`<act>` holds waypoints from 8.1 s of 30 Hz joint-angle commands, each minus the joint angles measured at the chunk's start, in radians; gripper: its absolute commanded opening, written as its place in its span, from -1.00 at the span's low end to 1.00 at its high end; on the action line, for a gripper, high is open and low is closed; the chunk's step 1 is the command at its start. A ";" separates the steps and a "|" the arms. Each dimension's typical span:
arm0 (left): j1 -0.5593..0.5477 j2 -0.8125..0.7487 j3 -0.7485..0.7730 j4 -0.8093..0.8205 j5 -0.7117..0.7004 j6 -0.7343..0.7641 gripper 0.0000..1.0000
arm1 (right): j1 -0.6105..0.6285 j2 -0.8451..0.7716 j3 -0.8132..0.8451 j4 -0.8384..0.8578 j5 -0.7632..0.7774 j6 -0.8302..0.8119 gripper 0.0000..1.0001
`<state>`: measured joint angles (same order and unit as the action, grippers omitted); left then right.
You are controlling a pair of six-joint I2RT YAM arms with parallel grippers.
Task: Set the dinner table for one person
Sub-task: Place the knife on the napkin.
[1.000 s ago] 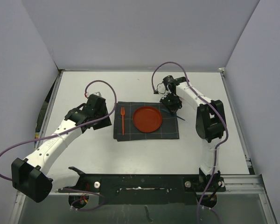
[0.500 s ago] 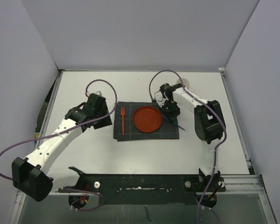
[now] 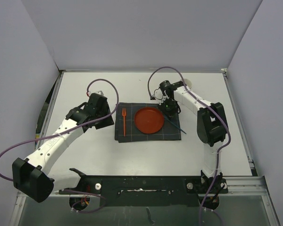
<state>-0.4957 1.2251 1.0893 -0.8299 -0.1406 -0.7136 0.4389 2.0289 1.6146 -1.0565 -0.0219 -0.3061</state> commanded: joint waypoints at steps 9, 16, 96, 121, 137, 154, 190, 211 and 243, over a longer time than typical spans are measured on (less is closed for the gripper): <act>0.000 -0.028 0.063 0.015 -0.002 -0.004 -0.24 | -0.037 -0.055 0.041 -0.020 -0.026 -0.030 -0.48; 0.000 -0.046 0.060 0.002 -0.009 -0.004 -0.24 | -0.009 -0.074 0.016 -0.027 -0.037 -0.054 -0.40; 0.002 -0.042 0.087 -0.039 -0.031 0.019 -0.24 | -0.052 -0.019 0.019 0.079 -0.088 -0.088 -1.00; 0.015 -0.066 0.092 -0.064 -0.042 0.040 -0.24 | -0.062 -0.132 -0.143 0.253 -0.130 0.178 -1.00; 0.019 -0.066 0.132 -0.125 -0.029 -0.005 -0.24 | -0.050 -0.204 -0.291 0.651 0.022 0.509 -1.00; 0.013 -0.105 0.114 -0.131 0.010 -0.089 -0.24 | -0.063 -0.306 -0.535 0.825 0.190 0.665 -1.00; -0.003 -0.194 0.062 -0.147 0.007 -0.162 -0.24 | -0.023 -0.301 -0.581 0.863 0.166 0.639 0.07; -0.010 -0.100 0.099 -0.121 -0.015 -0.058 -0.25 | -0.022 -0.423 -0.342 0.639 0.044 0.254 -1.00; -0.020 -0.106 0.023 -0.109 -0.003 -0.055 -0.25 | -0.095 -0.422 -0.623 0.434 -0.175 0.085 -1.00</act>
<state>-0.5110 1.1393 1.1019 -0.9905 -0.1410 -0.7666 0.3466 1.6005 0.9951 -0.6128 -0.1764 -0.2073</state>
